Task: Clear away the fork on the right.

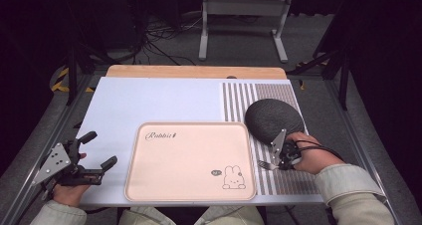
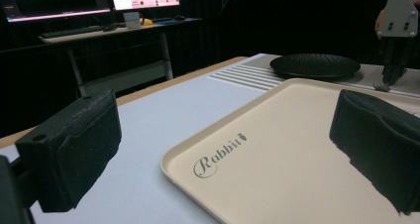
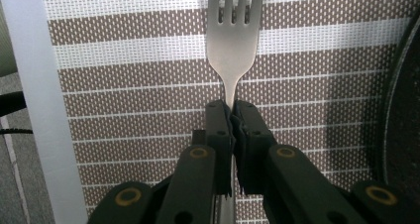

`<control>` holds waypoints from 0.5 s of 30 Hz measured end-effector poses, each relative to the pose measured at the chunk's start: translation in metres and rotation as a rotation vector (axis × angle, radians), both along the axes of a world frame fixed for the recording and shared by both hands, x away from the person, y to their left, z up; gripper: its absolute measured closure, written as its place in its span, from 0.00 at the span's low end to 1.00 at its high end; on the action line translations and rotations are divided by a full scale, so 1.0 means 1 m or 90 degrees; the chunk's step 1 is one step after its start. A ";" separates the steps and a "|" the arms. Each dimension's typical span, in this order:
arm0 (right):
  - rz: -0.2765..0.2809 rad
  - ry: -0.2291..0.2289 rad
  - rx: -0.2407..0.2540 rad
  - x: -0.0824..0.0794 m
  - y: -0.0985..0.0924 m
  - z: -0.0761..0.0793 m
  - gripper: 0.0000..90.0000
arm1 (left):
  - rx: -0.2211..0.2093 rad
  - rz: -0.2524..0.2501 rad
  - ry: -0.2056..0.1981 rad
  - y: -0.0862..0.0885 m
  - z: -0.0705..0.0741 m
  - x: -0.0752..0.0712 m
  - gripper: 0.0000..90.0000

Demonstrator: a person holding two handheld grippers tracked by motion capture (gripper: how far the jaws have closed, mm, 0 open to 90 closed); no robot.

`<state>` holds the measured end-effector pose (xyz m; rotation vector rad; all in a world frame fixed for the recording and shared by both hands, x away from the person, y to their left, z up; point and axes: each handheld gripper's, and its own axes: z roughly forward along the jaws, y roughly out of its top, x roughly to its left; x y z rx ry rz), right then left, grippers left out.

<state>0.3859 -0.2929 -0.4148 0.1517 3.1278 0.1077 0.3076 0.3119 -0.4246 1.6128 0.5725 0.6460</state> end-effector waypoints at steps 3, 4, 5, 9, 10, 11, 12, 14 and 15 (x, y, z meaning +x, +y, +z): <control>0.006 -0.004 0.000 0.000 0.001 0.000 0.96 | -0.001 0.001 0.000 0.000 0.000 0.000 0.00; 0.009 -0.005 -0.002 0.000 0.001 0.000 0.96 | -0.001 0.001 0.002 0.000 0.000 0.000 0.00; 0.013 -0.007 -0.004 0.000 0.001 0.000 0.96 | -0.002 0.002 0.002 0.000 0.000 0.000 0.00; 0.014 -0.005 -0.006 -0.001 0.001 0.001 0.96 | 0.000 0.001 0.003 0.000 0.000 0.000 0.00; 0.014 -0.005 -0.006 -0.001 0.001 0.001 0.96 | -0.001 0.002 0.004 0.000 0.000 0.000 0.00; 0.015 -0.005 -0.005 -0.001 0.001 0.001 0.96 | -0.001 0.002 0.004 0.000 0.000 0.000 0.00; 0.016 -0.009 -0.003 -0.002 0.001 0.000 0.96 | -0.001 0.002 0.003 0.000 0.000 0.001 0.00; 0.019 -0.013 -0.006 -0.002 0.002 0.000 0.96 | 0.000 0.002 0.003 0.000 0.000 0.001 0.00; 0.019 -0.014 -0.006 -0.002 0.002 0.000 0.96 | 0.000 0.003 0.004 0.000 0.000 0.001 0.00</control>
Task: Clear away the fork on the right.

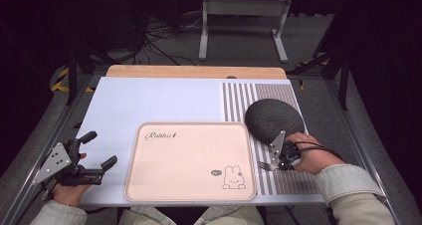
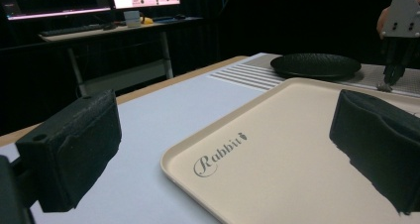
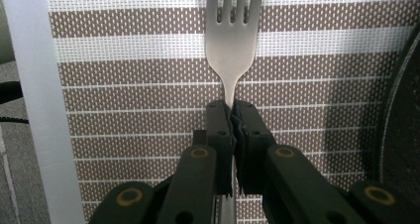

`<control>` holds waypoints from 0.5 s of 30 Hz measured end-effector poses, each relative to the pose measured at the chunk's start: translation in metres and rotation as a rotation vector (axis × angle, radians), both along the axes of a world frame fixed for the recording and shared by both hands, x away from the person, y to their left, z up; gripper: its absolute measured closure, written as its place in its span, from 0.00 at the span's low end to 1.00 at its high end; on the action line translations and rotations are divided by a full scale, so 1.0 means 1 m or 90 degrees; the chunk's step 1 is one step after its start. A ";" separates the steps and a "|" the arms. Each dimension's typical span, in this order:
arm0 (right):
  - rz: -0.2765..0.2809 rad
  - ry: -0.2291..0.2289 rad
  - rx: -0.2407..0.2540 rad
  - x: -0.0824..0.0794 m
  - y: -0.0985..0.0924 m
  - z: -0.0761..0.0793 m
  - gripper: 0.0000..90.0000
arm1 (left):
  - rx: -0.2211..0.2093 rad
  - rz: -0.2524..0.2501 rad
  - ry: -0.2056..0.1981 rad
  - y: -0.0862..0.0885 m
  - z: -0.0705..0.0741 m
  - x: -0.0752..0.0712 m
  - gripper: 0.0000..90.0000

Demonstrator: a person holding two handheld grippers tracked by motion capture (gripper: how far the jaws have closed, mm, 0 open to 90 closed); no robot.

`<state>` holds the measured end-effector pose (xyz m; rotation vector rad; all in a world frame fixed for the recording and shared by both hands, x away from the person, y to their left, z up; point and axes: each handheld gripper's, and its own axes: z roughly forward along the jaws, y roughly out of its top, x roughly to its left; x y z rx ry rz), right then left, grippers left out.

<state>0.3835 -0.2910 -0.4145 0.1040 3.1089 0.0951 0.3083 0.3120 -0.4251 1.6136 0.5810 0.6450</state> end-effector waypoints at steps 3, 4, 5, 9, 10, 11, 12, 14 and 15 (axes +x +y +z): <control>0.004 0.001 0.002 0.000 -0.001 0.001 0.96 | -0.002 -0.001 0.000 0.000 0.000 0.000 0.00; 0.005 0.001 0.003 0.000 -0.001 0.001 0.96 | -0.002 0.001 0.001 0.000 0.000 0.000 0.00; 0.004 -0.001 0.004 0.000 -0.001 0.001 0.96 | -0.002 0.000 0.001 0.000 0.000 0.000 0.00; -0.003 -0.013 0.022 0.000 -0.003 0.004 0.96 | -0.001 0.000 0.002 0.000 0.000 0.000 0.00; -0.013 -0.013 0.024 -0.001 -0.004 0.005 0.96 | -0.002 0.000 0.001 0.000 0.000 0.000 0.00; -0.009 -0.013 0.027 -0.001 -0.004 0.006 0.96 | -0.002 0.000 0.001 0.000 0.000 0.000 0.00; -0.008 -0.016 0.030 -0.001 -0.004 0.008 0.96 | -0.002 -0.001 0.001 0.000 0.000 0.000 0.00; -0.012 -0.020 0.039 -0.001 -0.004 0.011 0.96 | -0.003 -0.001 0.001 0.000 0.000 0.000 0.00; -0.012 -0.024 0.042 -0.001 -0.004 0.014 0.97 | -0.002 -0.001 0.000 0.000 0.000 0.000 0.00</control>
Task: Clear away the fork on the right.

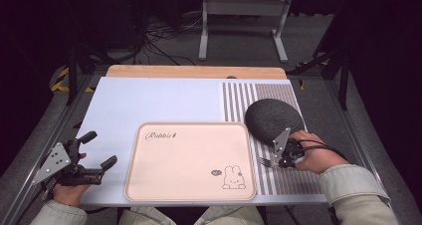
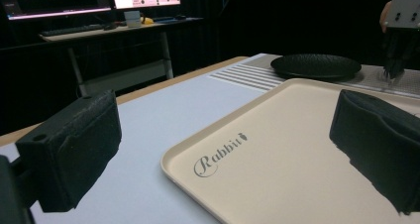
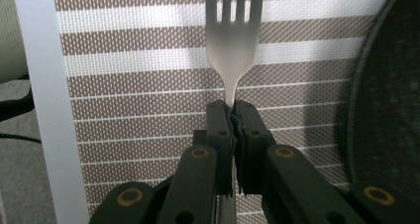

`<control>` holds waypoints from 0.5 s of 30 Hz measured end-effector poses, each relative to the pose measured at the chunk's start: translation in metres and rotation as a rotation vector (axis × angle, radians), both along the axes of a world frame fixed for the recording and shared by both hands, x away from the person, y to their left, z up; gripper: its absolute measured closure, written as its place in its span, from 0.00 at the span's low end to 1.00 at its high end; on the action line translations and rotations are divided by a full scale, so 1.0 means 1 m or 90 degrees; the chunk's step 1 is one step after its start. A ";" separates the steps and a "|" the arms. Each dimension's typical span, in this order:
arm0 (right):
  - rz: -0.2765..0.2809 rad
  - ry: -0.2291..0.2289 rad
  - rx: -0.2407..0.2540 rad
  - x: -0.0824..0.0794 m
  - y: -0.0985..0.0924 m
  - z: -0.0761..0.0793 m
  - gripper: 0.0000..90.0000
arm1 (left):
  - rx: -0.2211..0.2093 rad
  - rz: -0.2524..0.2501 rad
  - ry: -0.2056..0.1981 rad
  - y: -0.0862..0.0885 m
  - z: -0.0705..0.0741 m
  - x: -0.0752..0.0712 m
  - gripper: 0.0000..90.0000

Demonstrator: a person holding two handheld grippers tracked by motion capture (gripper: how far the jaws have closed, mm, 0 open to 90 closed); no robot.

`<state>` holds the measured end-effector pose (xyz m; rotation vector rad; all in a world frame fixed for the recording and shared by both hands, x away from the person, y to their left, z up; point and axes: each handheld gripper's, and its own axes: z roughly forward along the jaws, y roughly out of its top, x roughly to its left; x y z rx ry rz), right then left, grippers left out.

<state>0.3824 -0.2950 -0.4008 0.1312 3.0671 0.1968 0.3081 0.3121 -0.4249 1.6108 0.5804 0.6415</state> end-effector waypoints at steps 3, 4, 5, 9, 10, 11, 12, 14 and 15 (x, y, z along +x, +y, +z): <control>-0.004 -0.009 0.011 -0.001 0.000 0.007 0.97 | -0.001 0.001 0.000 0.000 0.000 0.000 0.00; -0.006 -0.009 0.017 -0.001 -0.001 0.009 0.97 | -0.002 0.002 0.001 0.000 0.000 0.000 0.00; -0.007 -0.018 0.024 -0.001 -0.001 0.012 0.97 | 0.000 0.000 0.000 0.000 0.000 0.000 0.00; -0.021 -0.039 0.058 -0.003 -0.002 0.022 0.97 | 0.001 0.000 0.002 0.000 0.000 0.000 0.00; -0.022 -0.042 0.062 -0.003 -0.002 0.025 0.97 | 0.000 0.001 0.001 0.000 0.000 0.000 0.00; -0.021 -0.047 0.070 -0.003 -0.002 0.028 0.97 | 0.001 0.000 0.001 0.000 0.000 0.000 0.01; -0.020 -0.050 0.076 -0.003 -0.002 0.029 0.97 | 0.001 0.000 0.000 0.000 0.000 0.000 0.00; -0.022 -0.059 0.085 -0.004 -0.002 0.032 0.97 | 0.002 0.000 0.000 0.000 0.000 0.000 0.01; -0.026 -0.065 0.094 -0.005 -0.002 0.037 0.97 | 0.000 0.001 0.000 0.000 0.000 0.000 0.01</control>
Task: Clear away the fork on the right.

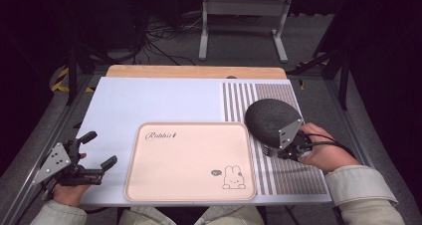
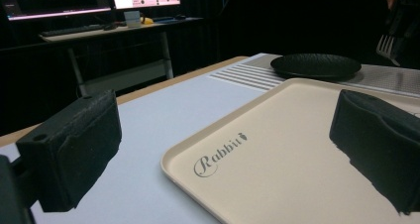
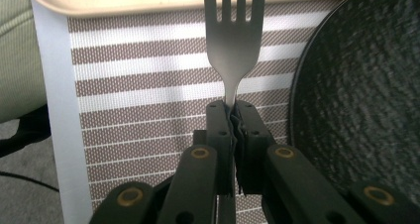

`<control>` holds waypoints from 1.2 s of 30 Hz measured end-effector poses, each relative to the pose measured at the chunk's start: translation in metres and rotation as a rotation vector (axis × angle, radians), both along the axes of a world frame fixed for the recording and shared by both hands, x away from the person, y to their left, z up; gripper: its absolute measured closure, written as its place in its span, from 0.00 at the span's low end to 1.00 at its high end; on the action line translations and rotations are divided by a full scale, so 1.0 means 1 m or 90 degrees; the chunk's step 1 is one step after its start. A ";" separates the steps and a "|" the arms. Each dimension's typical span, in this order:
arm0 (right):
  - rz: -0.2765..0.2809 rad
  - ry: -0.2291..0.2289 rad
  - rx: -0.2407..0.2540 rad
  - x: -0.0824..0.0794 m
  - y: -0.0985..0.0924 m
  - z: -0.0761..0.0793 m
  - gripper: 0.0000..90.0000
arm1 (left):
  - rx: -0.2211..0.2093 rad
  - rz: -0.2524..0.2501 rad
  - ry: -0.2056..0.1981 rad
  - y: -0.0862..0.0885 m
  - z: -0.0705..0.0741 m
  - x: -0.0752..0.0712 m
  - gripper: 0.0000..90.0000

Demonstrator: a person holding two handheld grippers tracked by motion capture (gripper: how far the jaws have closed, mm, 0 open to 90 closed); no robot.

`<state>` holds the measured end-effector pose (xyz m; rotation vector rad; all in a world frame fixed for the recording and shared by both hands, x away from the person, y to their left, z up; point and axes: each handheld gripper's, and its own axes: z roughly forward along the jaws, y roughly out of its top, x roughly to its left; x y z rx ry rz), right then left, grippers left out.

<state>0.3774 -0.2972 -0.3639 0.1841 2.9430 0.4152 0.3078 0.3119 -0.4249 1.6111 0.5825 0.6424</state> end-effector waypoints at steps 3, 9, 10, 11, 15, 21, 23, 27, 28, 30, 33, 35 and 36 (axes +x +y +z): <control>-0.003 -0.005 0.011 -0.001 0.000 0.005 0.97 | 0.001 -0.001 -0.001 0.000 0.000 0.000 0.01; -0.008 -0.035 0.044 -0.004 0.002 0.017 0.97 | 0.001 -0.001 -0.001 0.000 0.000 0.000 0.01; -0.007 -0.043 0.049 -0.004 0.002 0.019 0.97 | 0.001 -0.002 -0.001 0.000 0.000 0.000 0.01; -0.010 -0.044 0.058 -0.005 0.003 0.021 0.97 | 0.001 -0.001 -0.002 0.000 0.000 0.000 0.01; -0.020 -0.052 0.095 -0.006 0.004 0.026 0.97 | 0.001 -0.001 -0.002 0.000 0.000 0.000 0.01; -0.031 -0.068 0.130 -0.008 0.007 0.033 0.97 | -0.001 0.000 -0.002 0.000 0.000 0.000 0.01; -0.039 -0.073 0.150 -0.009 0.008 0.037 0.97 | -0.001 -0.001 -0.001 0.000 0.000 0.000 0.01; -0.073 -0.093 0.187 -0.009 0.009 0.042 0.97 | -0.001 -0.001 -0.002 0.000 0.000 0.000 0.01; -0.080 -0.095 0.197 -0.009 0.009 0.043 0.97 | -0.002 0.000 -0.004 0.000 0.000 0.000 0.01; -0.093 -0.097 0.216 -0.009 0.010 0.044 0.97 | -0.001 -0.001 -0.002 0.000 0.000 0.000 0.01; -0.104 -0.102 0.230 -0.010 0.014 0.047 0.97 | -0.001 -0.001 -0.002 0.000 0.000 0.000 0.01; -0.132 -0.089 0.257 -0.011 0.017 0.049 0.97 | -0.001 -0.002 -0.003 0.000 0.000 0.000 0.01; -0.143 -0.089 0.266 -0.011 0.018 0.051 0.97 | -0.001 -0.002 -0.003 0.000 0.000 0.000 0.01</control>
